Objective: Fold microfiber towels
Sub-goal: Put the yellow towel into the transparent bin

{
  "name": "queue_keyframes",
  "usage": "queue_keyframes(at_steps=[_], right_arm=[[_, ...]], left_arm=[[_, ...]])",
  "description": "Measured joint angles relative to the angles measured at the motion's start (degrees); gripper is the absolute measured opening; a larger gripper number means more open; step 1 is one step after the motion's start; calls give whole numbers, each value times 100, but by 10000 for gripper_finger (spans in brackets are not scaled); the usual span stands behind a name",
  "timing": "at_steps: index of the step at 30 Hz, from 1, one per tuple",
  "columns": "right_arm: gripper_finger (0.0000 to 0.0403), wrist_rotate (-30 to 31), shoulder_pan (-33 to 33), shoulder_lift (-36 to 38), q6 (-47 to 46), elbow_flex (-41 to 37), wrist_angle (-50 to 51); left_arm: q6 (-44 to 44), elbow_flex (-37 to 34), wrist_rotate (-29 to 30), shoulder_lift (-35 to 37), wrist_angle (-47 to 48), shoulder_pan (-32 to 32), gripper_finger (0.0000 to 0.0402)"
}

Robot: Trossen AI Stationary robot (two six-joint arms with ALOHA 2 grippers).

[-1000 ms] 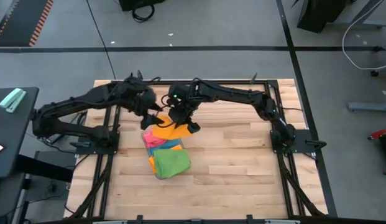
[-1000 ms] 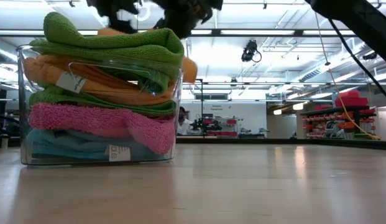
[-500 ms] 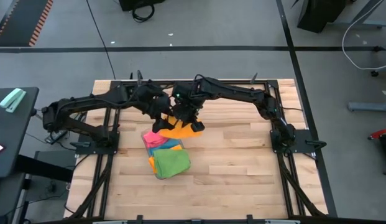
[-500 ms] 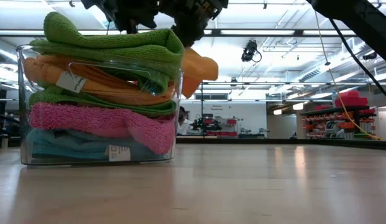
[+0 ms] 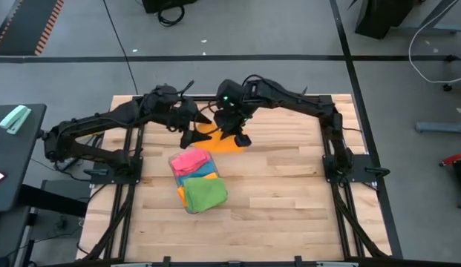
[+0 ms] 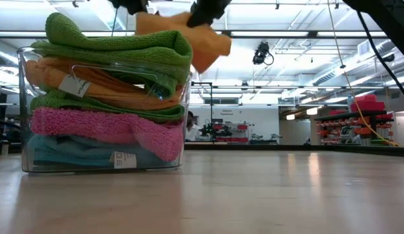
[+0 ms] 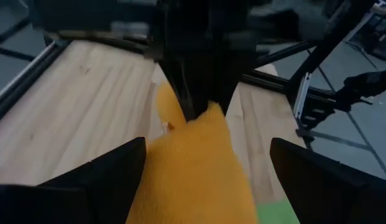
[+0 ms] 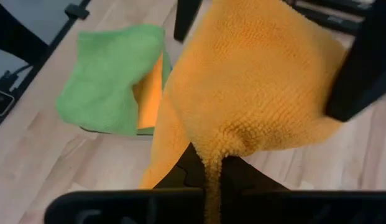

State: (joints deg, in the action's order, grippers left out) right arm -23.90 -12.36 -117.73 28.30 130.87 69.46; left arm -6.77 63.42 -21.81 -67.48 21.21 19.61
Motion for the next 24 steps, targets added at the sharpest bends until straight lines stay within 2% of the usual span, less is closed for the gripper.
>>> queue_keyframes(at_steps=[10,18,24], right_arm=[[12,-2,56,185,-199,2,181],[12,-8,87,204,-236,0,136],[12,-42,-18,243,-495,0,172]], left_arm=[[142,7,49,-187,-1036,-210,354],[144,0,61,-607,-817,-479,351],[366,-2,66,-637,-467,-547,324]])
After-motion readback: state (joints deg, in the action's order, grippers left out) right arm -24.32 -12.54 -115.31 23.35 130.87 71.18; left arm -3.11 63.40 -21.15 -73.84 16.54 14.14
